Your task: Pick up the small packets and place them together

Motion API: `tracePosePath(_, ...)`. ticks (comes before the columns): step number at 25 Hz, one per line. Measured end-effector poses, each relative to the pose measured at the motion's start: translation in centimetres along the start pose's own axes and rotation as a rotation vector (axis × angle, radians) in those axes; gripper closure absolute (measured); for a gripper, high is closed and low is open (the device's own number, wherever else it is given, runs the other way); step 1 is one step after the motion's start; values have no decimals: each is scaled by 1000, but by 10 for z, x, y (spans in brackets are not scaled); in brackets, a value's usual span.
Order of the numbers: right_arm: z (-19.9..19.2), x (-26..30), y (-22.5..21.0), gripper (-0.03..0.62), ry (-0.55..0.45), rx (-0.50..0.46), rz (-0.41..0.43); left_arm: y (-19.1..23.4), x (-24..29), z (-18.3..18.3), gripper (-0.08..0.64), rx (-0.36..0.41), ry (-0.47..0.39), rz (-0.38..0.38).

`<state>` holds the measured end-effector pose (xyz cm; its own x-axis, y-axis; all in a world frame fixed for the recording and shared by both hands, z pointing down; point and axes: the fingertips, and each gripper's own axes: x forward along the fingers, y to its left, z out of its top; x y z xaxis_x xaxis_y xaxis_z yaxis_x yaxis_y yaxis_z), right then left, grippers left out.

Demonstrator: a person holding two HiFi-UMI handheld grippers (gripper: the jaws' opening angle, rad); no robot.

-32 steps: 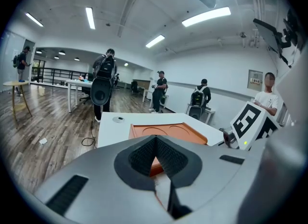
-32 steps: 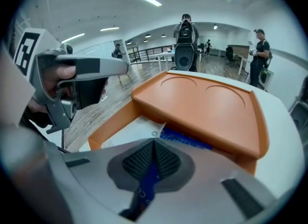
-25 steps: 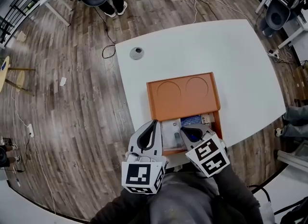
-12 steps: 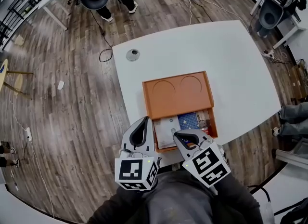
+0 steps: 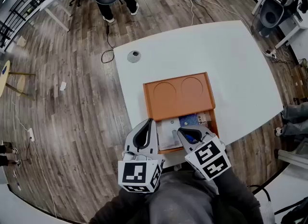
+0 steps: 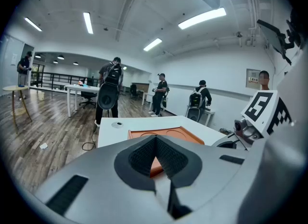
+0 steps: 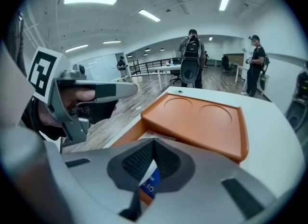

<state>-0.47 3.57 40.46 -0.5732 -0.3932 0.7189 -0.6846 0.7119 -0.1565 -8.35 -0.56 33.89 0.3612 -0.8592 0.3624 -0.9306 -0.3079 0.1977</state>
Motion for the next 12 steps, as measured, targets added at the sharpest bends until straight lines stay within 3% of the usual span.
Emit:
tracePosePath(8,-15,19,-21,586,52,41,-5,4,15,-13,565,-11,42,6)
tracePosePath(12,-21,30,-21,496,94,48,24,7,22,-18,565,-24,62,8)
